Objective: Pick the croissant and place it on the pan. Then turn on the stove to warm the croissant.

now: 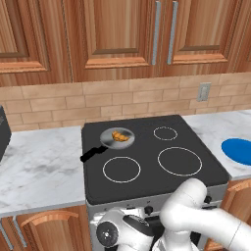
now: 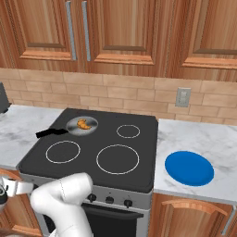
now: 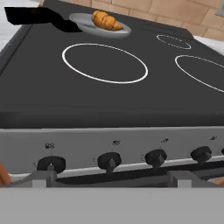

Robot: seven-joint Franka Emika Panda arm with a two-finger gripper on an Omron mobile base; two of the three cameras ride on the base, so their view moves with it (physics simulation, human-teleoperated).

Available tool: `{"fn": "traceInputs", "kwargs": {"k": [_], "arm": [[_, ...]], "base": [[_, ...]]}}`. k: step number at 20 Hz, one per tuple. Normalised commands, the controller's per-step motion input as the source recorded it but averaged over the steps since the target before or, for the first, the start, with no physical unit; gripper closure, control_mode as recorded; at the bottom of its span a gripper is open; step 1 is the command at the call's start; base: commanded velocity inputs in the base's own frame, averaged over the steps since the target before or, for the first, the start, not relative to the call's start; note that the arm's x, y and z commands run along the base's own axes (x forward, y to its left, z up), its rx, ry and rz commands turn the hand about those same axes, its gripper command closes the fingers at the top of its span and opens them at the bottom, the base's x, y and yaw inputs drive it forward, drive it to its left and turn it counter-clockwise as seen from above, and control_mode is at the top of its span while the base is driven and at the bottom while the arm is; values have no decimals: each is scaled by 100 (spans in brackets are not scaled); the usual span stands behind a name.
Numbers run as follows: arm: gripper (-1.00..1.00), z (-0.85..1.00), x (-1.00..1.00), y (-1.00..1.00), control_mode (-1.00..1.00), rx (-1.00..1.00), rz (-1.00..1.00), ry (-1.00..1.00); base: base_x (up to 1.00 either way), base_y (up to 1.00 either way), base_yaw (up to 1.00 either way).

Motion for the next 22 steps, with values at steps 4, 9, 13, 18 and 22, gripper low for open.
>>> {"fn": "traceInputs", "kwargs": {"k": [4, 9, 13, 18, 22], "arm": [[-100, -10, 7, 11, -100, -5, -5, 0], [-100, -1, 0, 10, -100, -2, -2, 0], [-100, 0, 1, 2, -100, 0, 0, 0], [-100, -1, 0, 2, -100, -4, -1, 2], [-100, -7, 0, 0, -100, -9, -7, 1]], "base": [[0, 0, 0], [0, 0, 0], [0, 0, 0], [0, 0, 0], [0, 0, 0]]}}
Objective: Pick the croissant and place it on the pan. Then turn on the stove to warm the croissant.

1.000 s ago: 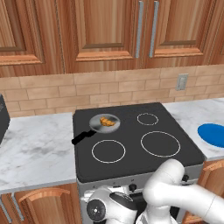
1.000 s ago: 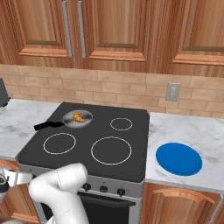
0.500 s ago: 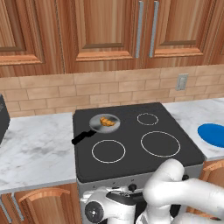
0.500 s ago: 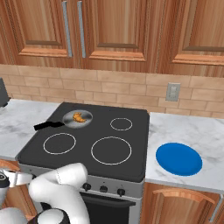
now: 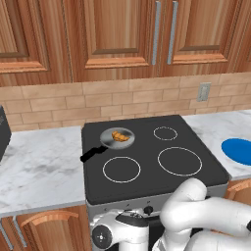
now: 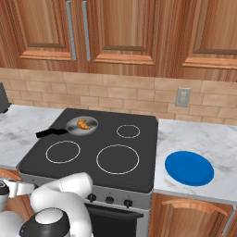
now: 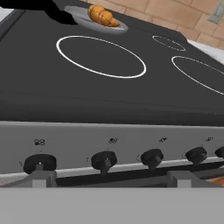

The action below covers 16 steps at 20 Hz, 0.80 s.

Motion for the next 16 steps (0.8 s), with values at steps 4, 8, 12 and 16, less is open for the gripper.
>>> {"fn": "traceInputs", "kwargs": {"k": [4, 8, 12, 16], "arm": [[-100, -28, 4, 0, -100, -10, -11, 0], [-100, -32, 0, 0, -100, -12, -12, -1], [-100, -3, 0, 10, -100, -10, -8, 0], [-100, 0, 0, 24, -100, -9, -5, 0]], "base": [[0, 0, 0], [0, 0, 0], [0, 0, 0], [0, 0, 0]]}}
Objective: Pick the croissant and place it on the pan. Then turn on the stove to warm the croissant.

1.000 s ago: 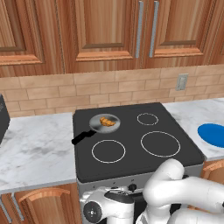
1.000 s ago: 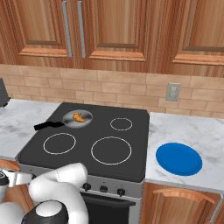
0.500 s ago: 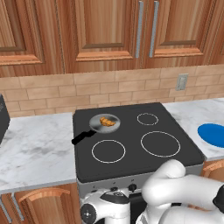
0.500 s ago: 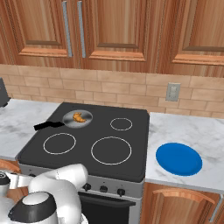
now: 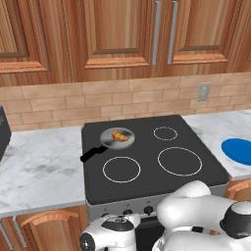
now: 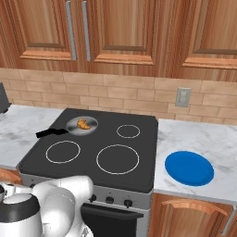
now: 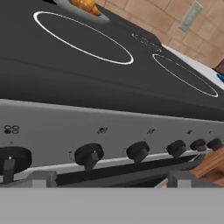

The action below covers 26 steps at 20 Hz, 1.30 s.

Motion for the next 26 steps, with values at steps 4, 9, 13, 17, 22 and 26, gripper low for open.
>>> {"fn": "traceInputs", "kwargs": {"k": [4, 9, 13, 17, 22, 26], "arm": [[-100, 4, 0, 24, -100, -8, -3, 0], [-100, 0, -9, 1, -100, -3, 0, -3], [-100, 0, -16, 0, -100, 0, 0, -7], [-100, 0, -6, -6, -100, 0, 0, -2], [-100, 0, 0, -20, -100, 0, 0, 0], [-100, 0, 0, -26, -100, 0, 0, 0]], "base": [[0, 0, 0], [0, 0, 0], [0, 0, 0], [0, 0, 0], [0, 0, 0], [0, 0, 0]]}}
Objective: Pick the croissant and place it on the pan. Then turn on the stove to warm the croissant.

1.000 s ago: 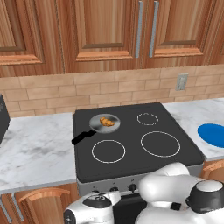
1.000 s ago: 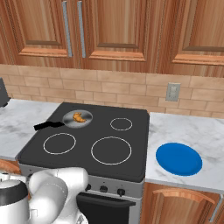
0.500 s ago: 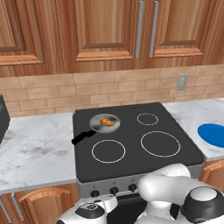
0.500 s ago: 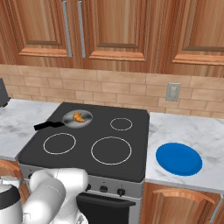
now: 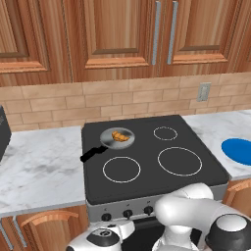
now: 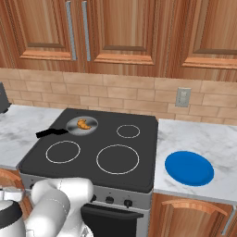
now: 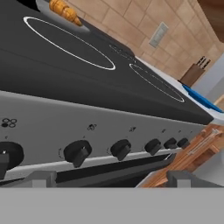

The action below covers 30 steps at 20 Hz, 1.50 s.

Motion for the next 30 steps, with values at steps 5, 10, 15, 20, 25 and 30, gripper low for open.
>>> {"fn": "traceInputs", "kwargs": {"k": [5, 10, 15, 20, 25, 30], "arm": [[-100, 0, 0, -27, -100, 0, 1, 0], [-100, 0, 0, -17, -100, 0, 10, 0], [-100, 0, 5, 0, -100, -1, 13, 2], [-100, 0, 7, 0, -100, -6, 10, 6], [-100, -16, 12, 0, -100, -12, 0, 2], [-100, -31, 16, 0, -100, -16, 0, 0]], "base": [[0, 0, 0], [0, 0, 0], [0, 0, 0], [0, 0, 0], [0, 0, 0], [0, 0, 0]]}}
